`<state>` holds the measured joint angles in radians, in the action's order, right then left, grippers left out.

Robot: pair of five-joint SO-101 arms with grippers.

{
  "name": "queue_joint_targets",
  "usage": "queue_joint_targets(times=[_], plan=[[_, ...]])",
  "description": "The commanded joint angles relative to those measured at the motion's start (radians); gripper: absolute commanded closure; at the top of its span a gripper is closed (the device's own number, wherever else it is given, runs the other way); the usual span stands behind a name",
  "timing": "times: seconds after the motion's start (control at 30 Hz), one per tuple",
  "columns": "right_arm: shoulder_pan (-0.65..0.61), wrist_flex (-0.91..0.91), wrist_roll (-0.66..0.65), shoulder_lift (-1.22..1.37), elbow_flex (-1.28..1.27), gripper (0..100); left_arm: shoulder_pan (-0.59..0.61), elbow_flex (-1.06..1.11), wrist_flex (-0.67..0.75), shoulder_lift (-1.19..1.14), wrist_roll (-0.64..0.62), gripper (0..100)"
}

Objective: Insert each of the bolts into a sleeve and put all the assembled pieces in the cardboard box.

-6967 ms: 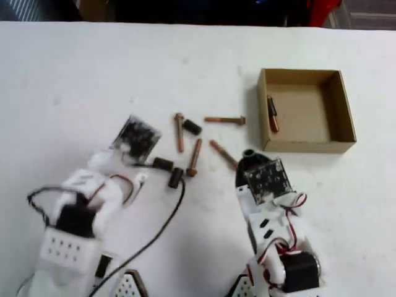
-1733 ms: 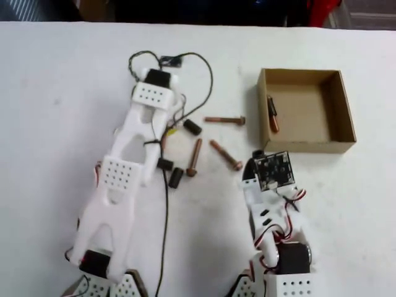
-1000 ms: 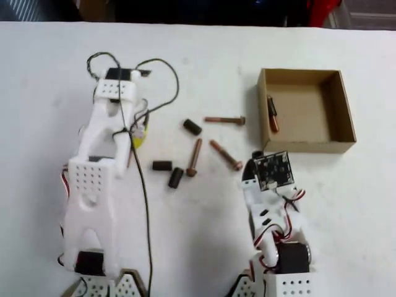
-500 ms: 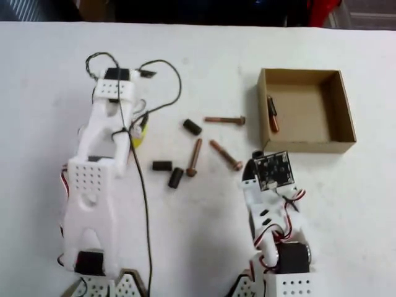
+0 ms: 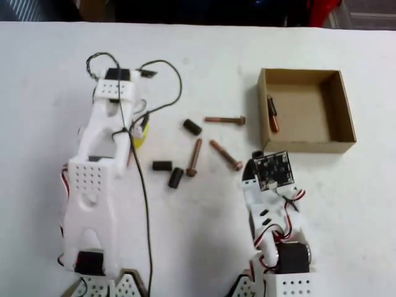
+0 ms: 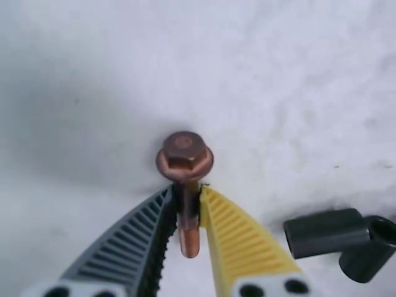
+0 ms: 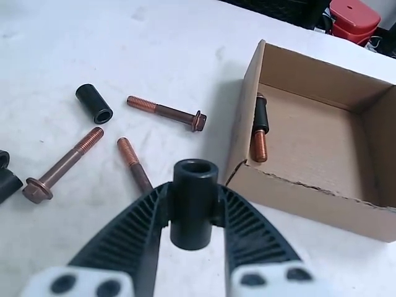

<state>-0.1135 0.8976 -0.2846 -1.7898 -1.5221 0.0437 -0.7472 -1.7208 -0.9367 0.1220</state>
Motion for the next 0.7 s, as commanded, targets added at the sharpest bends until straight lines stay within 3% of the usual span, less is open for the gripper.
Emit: queue_joint_targets(times=[0.0,0.3,0.67], plan=[[0.004,-0.019,0.008,-0.01,0.012,98.1,0.007,-0.015,0.051,0.067,0.008,92],[0.005,-0.018,0.008,-0.01,0.012,98.1,-0.035,-0.015,0.06,0.074,0.009,84],[0.007,-0.018,0.008,-0.01,0.012,98.1,-0.054,-0.098,0.077,0.065,0.005,84]])
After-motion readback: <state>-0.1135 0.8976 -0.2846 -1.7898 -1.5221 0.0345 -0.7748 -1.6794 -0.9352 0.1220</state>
